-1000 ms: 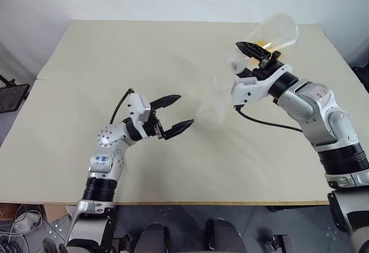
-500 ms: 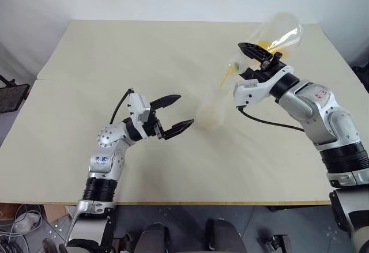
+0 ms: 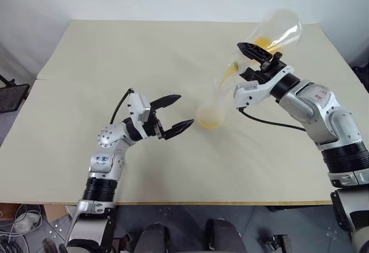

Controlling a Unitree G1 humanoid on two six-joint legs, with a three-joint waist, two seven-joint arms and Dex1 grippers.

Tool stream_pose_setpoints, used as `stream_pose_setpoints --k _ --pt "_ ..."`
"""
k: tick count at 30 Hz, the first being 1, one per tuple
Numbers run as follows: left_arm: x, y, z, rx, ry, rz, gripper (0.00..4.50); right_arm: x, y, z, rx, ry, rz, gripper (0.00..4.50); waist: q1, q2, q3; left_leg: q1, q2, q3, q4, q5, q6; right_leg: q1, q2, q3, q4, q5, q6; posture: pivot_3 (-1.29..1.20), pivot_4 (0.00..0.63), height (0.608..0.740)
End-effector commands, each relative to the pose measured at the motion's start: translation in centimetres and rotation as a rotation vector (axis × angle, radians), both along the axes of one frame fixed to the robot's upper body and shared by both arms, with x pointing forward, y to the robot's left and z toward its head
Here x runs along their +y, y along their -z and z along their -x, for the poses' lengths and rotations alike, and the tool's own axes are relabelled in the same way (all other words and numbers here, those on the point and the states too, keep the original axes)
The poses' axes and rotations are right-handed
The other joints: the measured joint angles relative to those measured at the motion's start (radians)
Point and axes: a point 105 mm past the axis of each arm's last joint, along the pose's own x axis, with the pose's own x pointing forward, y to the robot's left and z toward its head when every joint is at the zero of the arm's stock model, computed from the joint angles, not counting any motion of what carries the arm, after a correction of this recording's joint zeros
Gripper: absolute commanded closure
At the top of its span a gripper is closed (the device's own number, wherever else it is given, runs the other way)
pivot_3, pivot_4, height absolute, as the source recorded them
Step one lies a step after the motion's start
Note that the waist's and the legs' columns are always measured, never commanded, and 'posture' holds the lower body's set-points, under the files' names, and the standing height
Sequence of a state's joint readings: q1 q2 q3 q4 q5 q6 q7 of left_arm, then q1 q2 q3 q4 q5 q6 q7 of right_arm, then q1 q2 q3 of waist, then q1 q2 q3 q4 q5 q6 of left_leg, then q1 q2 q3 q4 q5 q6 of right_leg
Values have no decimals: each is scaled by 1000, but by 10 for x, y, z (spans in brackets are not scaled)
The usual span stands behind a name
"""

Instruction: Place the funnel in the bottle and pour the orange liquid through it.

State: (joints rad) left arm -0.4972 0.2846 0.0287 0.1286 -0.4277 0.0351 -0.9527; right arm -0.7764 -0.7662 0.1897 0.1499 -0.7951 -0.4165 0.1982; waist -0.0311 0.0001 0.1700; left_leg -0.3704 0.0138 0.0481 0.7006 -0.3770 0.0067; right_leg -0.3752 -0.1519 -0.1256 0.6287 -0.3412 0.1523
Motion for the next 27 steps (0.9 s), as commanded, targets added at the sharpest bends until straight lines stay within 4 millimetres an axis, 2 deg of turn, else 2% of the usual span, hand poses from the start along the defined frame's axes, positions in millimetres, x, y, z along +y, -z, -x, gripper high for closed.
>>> stream_pose_setpoints --k 1,27 --pt "-1 -9 5 -43 10 20 0 -2 -22 6 -87 -12 8 2051 0 0 0 0 0 0 0 0 0 0 0 0 0 0 0 0 150 740" --pt "-3 -8 6 -40 11 25 0 0 -25 9 -124 -25 23 2051 0 0 0 0 0 0 0 0 0 0 0 0 0 0 0 0 150 740"
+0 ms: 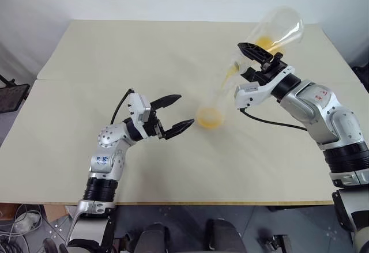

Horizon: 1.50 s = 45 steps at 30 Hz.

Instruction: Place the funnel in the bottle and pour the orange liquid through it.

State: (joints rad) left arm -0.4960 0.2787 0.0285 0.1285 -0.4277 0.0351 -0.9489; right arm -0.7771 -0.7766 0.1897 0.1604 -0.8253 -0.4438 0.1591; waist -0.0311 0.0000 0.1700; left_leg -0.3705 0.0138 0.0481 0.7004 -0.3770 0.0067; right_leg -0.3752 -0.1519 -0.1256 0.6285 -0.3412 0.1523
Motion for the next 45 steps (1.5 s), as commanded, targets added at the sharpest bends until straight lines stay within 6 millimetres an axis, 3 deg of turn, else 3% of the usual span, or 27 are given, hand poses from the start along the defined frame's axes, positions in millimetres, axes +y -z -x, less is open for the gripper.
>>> stream_pose_setpoints --k 1,45 --pt "-2 -8 6 -43 13 19 0 1 -25 8 -92 -18 1 2051 0 0 0 0 0 0 0 0 0 0 0 0 0 0 0 0 150 740" --pt "-1 -8 3 -52 -3 30 0 -3 -23 6 -129 -2 25 2051 0 0 0 0 0 0 0 0 0 0 0 0 0 0 0 0 150 740"
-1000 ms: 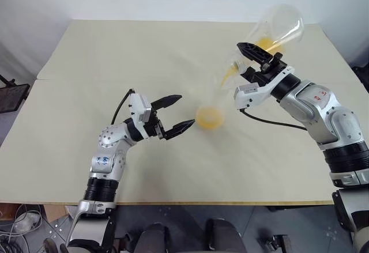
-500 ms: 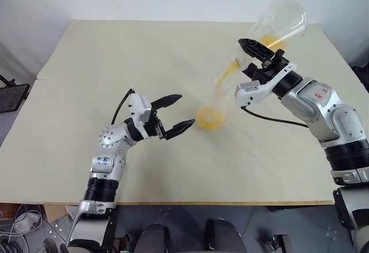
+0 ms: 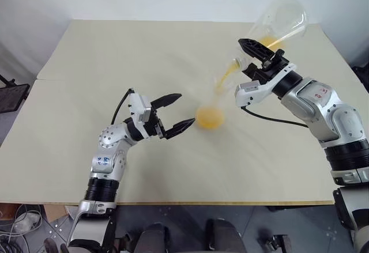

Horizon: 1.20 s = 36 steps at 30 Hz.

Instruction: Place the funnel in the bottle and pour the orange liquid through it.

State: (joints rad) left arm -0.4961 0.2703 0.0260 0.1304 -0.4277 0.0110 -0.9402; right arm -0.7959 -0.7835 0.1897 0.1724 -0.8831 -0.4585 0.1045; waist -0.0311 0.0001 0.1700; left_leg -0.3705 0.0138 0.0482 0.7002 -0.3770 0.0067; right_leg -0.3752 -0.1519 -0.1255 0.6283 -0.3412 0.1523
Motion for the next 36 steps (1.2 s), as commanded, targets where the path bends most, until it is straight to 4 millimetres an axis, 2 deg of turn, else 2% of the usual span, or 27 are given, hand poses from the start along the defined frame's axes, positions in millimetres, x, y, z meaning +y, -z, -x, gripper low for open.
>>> stream_pose_setpoints --k 1,36 --pt "0 -7 3 -33 3 18 0 -2 -17 6 -63 -6 -4 2051 0 0 0 0 0 0 0 0 0 0 0 0 0 0 0 0 150 740" --pt "-1 -11 4 -43 17 26 0 2 -10 10 -78 -31 16 2051 0 0 0 0 0 0 0 0 0 0 0 0 0 0 0 0 150 740"
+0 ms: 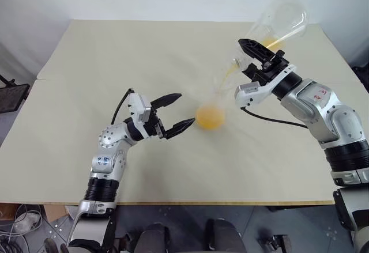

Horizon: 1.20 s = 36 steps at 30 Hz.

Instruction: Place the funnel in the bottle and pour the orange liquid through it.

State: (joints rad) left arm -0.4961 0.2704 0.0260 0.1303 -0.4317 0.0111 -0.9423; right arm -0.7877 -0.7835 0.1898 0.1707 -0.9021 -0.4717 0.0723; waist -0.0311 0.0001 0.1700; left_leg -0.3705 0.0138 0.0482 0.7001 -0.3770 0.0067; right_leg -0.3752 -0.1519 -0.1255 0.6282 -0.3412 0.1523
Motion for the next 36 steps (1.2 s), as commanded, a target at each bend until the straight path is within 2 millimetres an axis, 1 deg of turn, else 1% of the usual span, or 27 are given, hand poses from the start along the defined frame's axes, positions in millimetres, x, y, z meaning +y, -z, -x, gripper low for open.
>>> stream_pose_setpoints --k 1,22,36 --pt "-1 -11 4 -42 13 25 0 0 -11 8 -56 -17 9 2051 0 0 0 0 0 0 0 0 0 0 0 0 0 0 0 0 150 740" --pt "-3 -11 4 -42 13 34 0 -1 -10 7 -67 -13 35 2051 0 0 0 0 0 0 0 0 0 0 0 0 0 0 0 0 150 740" --pt "-4 -10 4 -41 14 40 0 -1 -13 7 -75 -20 54 2051 0 0 0 0 0 0 0 0 0 0 0 0 0 0 0 0 150 740"
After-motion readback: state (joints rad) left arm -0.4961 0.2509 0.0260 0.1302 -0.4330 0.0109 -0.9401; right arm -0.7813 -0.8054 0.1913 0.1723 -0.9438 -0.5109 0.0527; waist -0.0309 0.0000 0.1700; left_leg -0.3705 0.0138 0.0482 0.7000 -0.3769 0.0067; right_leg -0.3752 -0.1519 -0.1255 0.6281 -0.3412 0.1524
